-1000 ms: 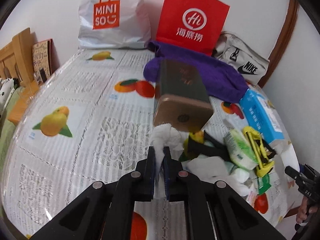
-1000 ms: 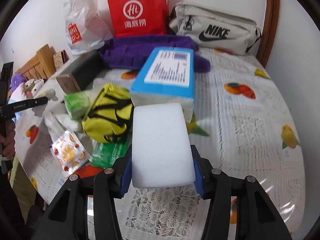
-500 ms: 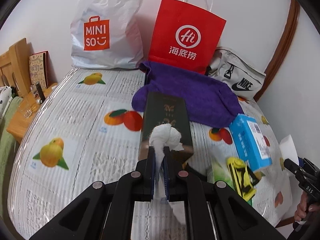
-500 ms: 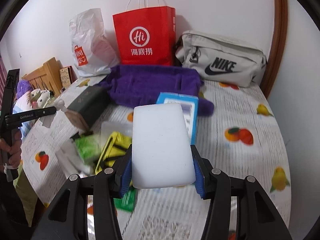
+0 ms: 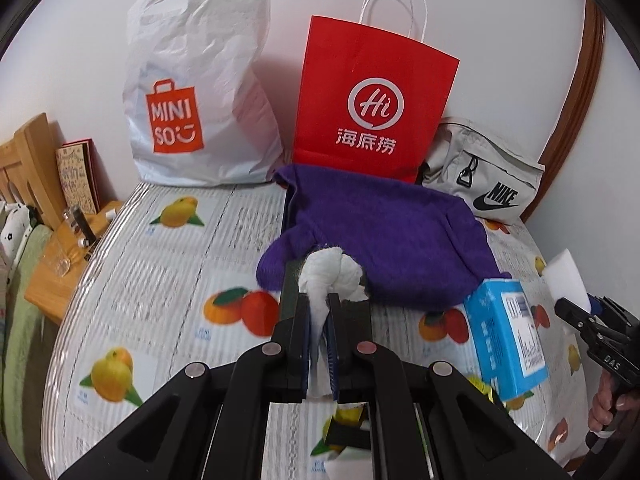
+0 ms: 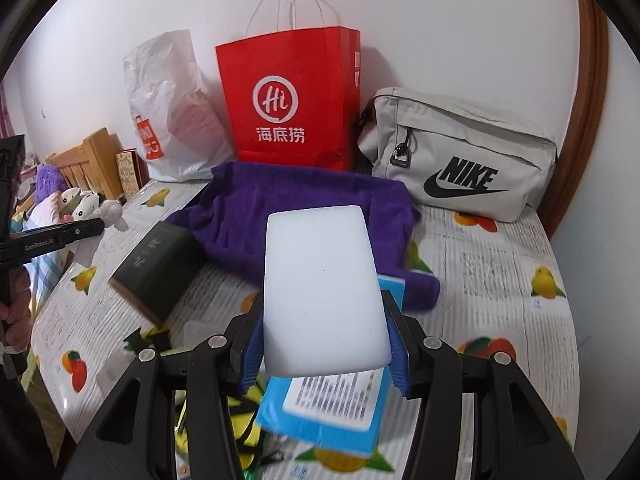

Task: Organize soft objects
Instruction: 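Lay the white cloth on the purple towel with the left tool while the right tool sets the sponge there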

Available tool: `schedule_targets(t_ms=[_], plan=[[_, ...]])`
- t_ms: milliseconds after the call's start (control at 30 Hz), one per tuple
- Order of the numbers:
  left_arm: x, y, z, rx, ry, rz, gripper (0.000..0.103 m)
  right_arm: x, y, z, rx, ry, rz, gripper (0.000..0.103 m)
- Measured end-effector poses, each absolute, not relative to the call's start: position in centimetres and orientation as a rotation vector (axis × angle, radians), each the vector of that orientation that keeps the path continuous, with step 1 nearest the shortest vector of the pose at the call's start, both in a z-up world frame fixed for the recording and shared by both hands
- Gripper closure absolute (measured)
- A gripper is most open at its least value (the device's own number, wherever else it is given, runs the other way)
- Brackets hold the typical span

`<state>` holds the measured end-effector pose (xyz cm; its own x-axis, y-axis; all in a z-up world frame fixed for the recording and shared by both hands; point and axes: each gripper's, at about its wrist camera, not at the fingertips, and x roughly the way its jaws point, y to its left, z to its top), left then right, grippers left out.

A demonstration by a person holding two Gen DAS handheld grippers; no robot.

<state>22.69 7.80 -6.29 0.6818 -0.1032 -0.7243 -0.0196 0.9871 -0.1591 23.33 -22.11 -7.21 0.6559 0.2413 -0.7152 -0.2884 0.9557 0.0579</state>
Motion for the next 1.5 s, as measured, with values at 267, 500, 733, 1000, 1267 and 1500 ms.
schedule_targets(t_ms=[267,500,733,1000,1267,1500], plan=[[26.0,7.3,-6.2,-0.151,0.829,-0.045,0.095,27.9,-21.7,-8.1,-0.067,0.819,0.302,0.052],[29.2,8.1,-7.5,-0.197,0.865,-0.045,0.095,31.6,-20.9,-9.1,-0.098,0.818,0.286,0.052],[33.4,8.0,-9.4,-0.232,0.917,-0.055,0.095,35.5,-20.4,-11.1,-0.108,0.864,0.273,0.052],[39.4,6.7,-11.2,-0.252,0.974,-0.069,0.095,38.9,-20.4,-13.3,-0.135,0.930,0.273,0.052],[43.5,5.7,-13.1,-0.249,1.024,-0.041,0.095,41.2,-20.0,-15.3,-0.142,0.996,0.325,0.052],[45.6,5.7,-14.2,-0.274,1.051,-0.033,0.094,42.8,-20.1,-15.9,-0.122,1.034,0.337,0.051]])
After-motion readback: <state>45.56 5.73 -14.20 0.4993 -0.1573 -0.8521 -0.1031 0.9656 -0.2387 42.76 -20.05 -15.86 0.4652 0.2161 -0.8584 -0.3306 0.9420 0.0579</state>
